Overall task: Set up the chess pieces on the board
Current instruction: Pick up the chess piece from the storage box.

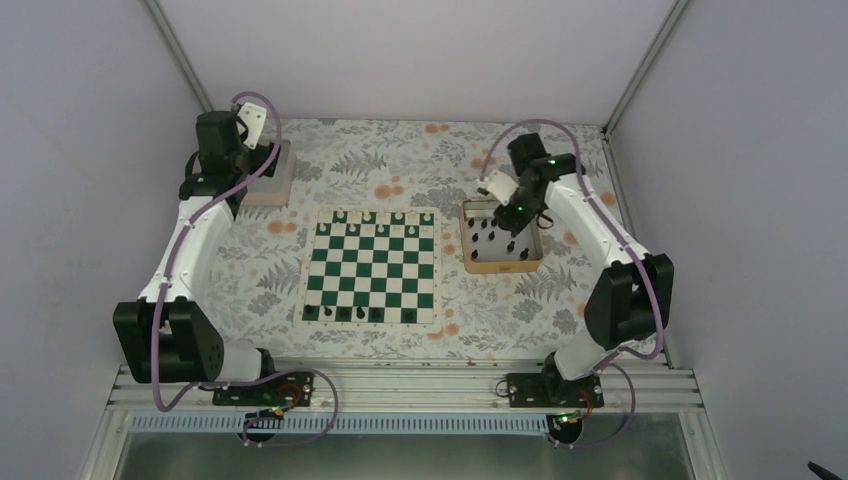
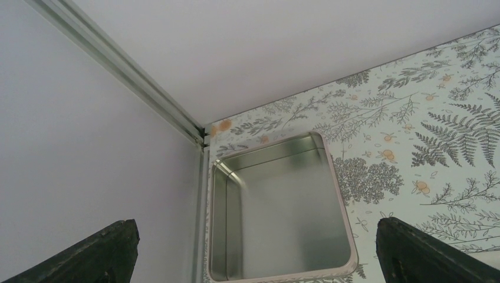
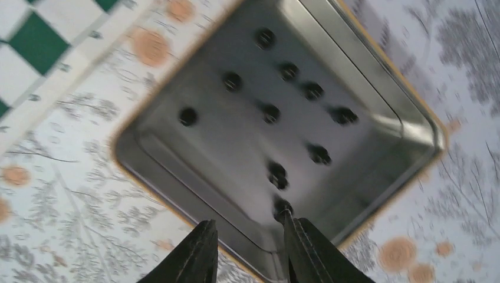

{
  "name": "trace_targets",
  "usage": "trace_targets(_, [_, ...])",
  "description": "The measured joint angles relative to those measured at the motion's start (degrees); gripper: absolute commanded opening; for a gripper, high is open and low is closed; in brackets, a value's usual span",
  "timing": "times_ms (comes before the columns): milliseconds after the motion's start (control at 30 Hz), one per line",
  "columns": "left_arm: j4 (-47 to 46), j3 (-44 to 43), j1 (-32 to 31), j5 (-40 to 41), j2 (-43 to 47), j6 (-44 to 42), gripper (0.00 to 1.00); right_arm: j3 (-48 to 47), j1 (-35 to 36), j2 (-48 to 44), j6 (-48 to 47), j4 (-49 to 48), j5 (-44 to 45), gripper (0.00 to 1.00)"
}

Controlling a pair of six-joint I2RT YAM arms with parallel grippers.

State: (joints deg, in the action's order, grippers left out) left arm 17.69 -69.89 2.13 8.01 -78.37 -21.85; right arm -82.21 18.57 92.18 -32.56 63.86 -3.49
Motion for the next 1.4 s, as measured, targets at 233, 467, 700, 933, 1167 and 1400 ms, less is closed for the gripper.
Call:
trace_targets(233, [0.0, 0.0, 0.0, 0.0, -0.4, 0.0, 1.00, 3.9, -7.8, 0.6, -1.3, -1.6, 1.7, 0.30])
trace_targets(467, [-0.5, 0.0, 0.0, 0.0, -0.9, 0.0, 1.00, 7.1, -7.8, 3.2, -1.4, -3.5, 2.7, 0.29])
trace_targets(700, [-0.8, 0.0, 0.0, -0.1, -1.0, 0.0, 1.00, 7.2, -7.8, 7.6, -1.3, -6.0, 3.9, 0.29])
trace_targets(933, [-1.6, 0.0, 0.0, -0.5, -1.0, 0.0, 1.00, 7.1, -7.8, 10.1, -1.3, -7.8, 4.6, 0.29])
trace_targets(1167, [-1.7, 0.0, 0.0, -0.5, -1.0, 0.0, 1.00, 7.1, -7.8, 12.6, -1.4, -8.4, 4.6, 0.27])
trace_targets(1400, [-1.7, 0.0, 0.0, -0.5, -1.0, 0.0, 1.00, 7.1, -7.8, 12.9, -1.4, -8.8, 4.3, 0.26])
